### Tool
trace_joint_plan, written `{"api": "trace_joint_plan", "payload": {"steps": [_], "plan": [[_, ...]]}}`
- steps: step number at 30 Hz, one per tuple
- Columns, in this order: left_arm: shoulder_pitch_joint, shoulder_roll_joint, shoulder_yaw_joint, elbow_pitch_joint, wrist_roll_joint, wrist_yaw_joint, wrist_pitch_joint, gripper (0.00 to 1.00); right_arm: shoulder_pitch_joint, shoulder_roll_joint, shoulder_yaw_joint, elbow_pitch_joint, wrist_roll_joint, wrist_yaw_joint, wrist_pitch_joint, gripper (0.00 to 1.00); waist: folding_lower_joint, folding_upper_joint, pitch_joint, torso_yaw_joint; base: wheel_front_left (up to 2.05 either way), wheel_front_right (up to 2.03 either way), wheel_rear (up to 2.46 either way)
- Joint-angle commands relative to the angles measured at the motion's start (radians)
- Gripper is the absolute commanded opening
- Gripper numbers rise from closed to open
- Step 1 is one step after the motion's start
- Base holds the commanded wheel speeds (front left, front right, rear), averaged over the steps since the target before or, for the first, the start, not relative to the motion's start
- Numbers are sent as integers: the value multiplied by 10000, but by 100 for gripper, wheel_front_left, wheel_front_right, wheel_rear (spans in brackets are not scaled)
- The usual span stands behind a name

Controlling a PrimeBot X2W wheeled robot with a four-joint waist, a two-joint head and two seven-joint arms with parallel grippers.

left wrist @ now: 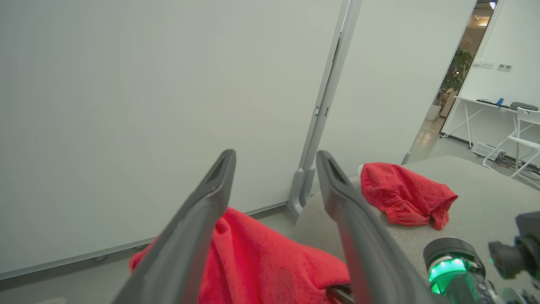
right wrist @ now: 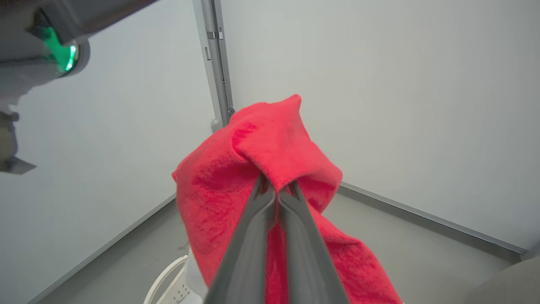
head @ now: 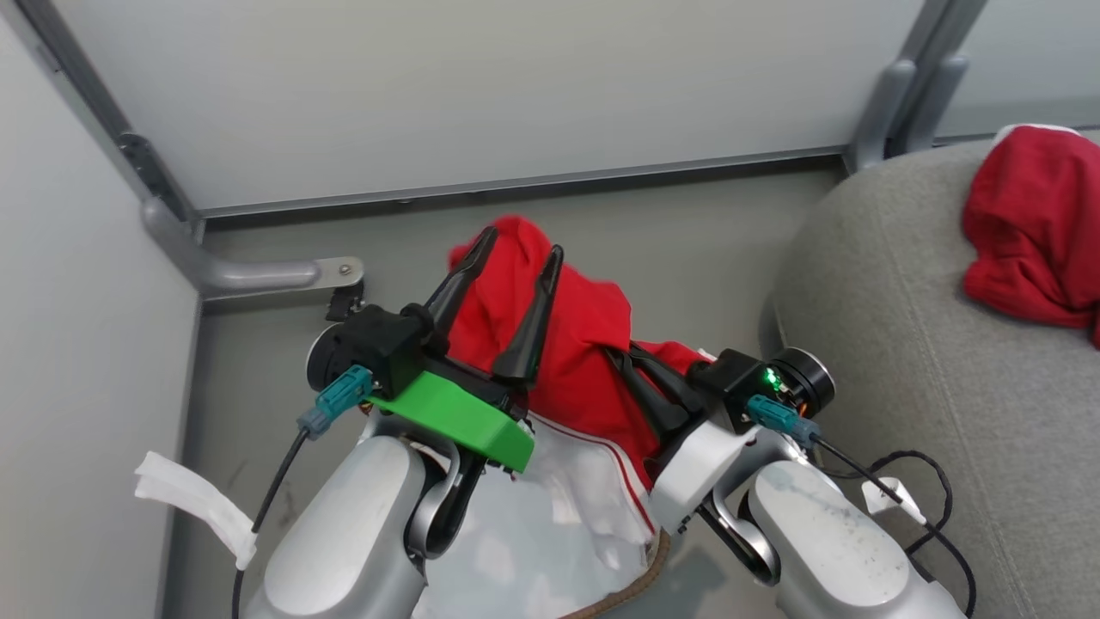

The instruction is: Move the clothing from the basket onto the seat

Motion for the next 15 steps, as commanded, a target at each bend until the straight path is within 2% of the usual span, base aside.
{"api": "trace_joint_plan", "payload": {"steps": [1,9,15], "plan": [[175,128,85,-8,188,-19,7,100,189,-42,-70,-200,120,-14,-7,0,0,0,242,-1267,0,0,0],[801,549,702,-168,665,-20,7,100,790,-37,-521,-1083,239,-14,-8,0,0,0,456,-3325,0,0,0],[1350,603,1093,-178,873,-18,7,100,1156,-14,-1108,-1570,728,-13,-13,0,0,0,488,-4736,0,0,0]]}}
